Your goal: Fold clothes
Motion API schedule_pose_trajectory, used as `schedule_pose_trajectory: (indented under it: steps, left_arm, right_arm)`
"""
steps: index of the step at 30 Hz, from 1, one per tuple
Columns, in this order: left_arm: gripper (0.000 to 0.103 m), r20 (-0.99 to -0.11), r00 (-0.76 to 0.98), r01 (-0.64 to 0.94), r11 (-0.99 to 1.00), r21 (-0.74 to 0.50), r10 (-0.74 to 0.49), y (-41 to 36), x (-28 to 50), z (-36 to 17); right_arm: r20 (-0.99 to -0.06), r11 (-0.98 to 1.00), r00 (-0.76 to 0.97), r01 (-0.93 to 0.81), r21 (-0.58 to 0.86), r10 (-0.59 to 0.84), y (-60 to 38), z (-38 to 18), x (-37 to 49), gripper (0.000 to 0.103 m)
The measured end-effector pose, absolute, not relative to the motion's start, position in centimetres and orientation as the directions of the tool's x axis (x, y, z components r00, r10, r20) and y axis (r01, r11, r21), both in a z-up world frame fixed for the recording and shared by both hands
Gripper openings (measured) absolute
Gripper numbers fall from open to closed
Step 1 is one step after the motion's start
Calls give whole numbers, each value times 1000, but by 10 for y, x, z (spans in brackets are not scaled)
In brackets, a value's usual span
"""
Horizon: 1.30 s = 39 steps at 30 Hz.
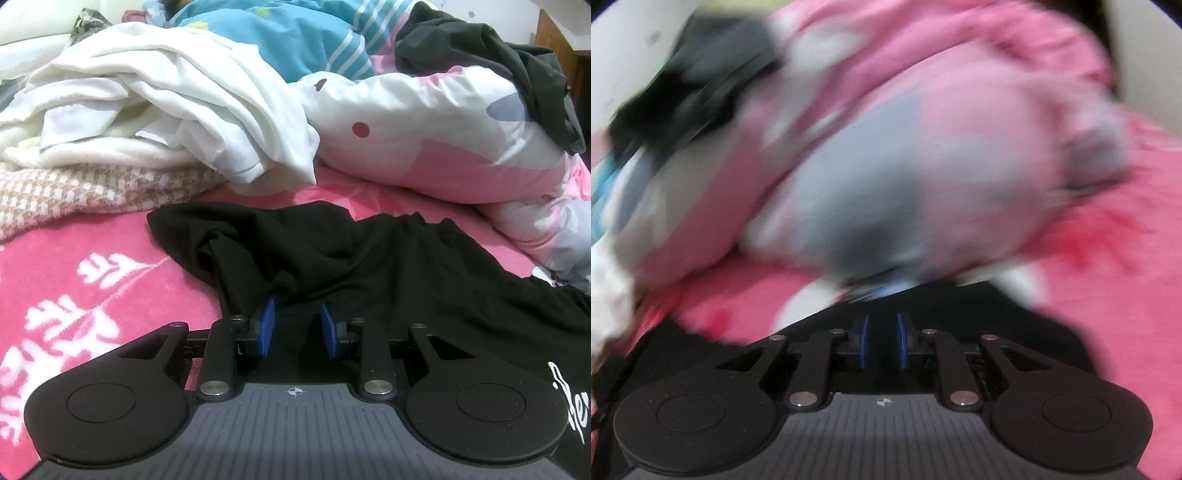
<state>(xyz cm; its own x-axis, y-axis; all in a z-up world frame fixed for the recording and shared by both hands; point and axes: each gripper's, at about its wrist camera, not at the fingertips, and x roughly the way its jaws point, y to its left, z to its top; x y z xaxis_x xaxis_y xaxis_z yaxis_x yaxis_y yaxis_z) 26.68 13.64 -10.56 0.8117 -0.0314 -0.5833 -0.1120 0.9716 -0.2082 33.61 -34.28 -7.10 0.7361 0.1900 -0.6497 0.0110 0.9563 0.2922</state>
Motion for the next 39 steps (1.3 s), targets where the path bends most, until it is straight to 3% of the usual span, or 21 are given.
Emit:
schedule_pose_trajectory:
  steps: [3, 4, 5, 7, 11, 16, 24, 30, 39]
  left_arm:
    - [29, -583, 812, -112, 971, -210, -33, 137, 267, -105]
    - [29, -583, 812, -112, 971, -211, -33, 137, 267, -105]
    - [29, -583, 811, -111, 971, -212, -35, 137, 266, -105]
    - [29, -583, 811, -111, 970, -216, -37, 137, 266, -105]
    - [29, -584, 811, -110, 970, -219, -39, 137, 266, -104]
    - [30, -584, 811, -111, 971, -213, -36, 136, 265, -104]
    - [30, -585, 810, -108, 971, -215, -39, 137, 266, -105]
    - [31, -585, 810, -105, 972, -210, -39, 136, 267, -105]
    - [32, -584, 810, -100, 973, -208, -41, 135, 267, -106]
  right_arm:
    - [-663, 955, 694, -132, 267, 282, -304, -73, 351, 18]
    - [-666, 954, 683, -188, 234, 298, -291, -73, 355, 27]
    - [-671, 949, 672, -244, 200, 314, -278, -72, 360, 42]
    - [-673, 938, 674, -335, 89, 304, -257, -73, 365, 52]
    - [-710, 878, 640, -473, -64, 293, -234, -81, 381, 52]
    - [-776, 807, 535, -588, -56, 335, -235, -90, 395, 52]
    - [-720, 815, 571, -579, -14, 394, -263, -68, 401, 51]
    - [-811, 696, 427, -717, -34, 400, -251, -80, 394, 51]
    - [-814, 679, 425, -732, -52, 396, -244, -94, 403, 54]
